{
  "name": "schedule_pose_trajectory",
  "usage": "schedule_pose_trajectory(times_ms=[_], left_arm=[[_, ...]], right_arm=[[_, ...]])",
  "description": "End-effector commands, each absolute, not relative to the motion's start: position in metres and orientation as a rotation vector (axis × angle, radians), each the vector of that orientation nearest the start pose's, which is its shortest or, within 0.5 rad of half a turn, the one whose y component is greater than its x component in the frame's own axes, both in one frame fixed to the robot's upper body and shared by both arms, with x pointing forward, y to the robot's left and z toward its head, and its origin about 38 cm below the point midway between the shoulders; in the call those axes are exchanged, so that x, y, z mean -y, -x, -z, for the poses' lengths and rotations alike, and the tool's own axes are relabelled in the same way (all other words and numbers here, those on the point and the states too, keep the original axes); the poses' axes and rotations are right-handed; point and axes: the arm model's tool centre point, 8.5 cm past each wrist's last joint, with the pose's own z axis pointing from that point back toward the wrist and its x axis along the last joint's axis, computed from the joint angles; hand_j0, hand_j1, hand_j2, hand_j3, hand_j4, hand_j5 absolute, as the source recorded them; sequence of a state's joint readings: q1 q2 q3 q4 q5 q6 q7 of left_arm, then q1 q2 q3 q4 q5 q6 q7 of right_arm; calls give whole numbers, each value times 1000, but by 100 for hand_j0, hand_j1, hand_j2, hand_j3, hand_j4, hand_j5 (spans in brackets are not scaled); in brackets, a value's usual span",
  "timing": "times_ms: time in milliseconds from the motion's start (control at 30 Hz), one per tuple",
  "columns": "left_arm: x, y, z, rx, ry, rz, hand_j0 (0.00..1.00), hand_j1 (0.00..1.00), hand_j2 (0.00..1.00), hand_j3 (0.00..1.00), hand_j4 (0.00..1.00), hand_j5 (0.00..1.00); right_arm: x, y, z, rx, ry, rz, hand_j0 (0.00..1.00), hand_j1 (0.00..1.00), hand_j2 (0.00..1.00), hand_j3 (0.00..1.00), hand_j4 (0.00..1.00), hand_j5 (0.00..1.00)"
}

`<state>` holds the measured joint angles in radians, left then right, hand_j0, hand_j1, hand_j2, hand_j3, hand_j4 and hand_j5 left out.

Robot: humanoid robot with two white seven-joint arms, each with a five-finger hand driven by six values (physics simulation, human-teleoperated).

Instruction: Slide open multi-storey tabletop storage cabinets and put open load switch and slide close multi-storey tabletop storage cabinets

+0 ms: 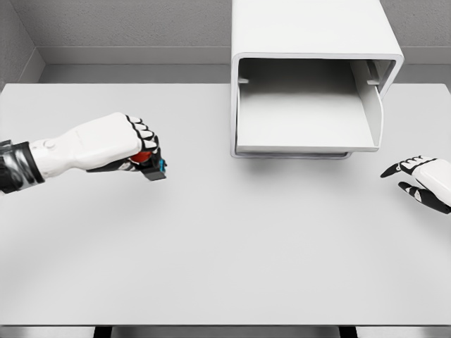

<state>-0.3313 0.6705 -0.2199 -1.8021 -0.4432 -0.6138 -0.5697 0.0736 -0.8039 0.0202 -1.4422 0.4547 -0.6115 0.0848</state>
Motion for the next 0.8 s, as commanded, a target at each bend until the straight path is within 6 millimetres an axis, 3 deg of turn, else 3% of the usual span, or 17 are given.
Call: schedule_pose_trajectory(times_ms=[0,767], left_arm=[[-256,-372,-247,-2339,592,-2625,37,37,37,37,37,37],[-222,-381,-269,-2460,561,-2430,37,37,37,37,37,37]], right_arm=[[433,-331,-134,1537,625,-1441,56,56,56,56,56,56],[436,-331,-132,1526,626,-1435,57,57,57,57,57,57]])
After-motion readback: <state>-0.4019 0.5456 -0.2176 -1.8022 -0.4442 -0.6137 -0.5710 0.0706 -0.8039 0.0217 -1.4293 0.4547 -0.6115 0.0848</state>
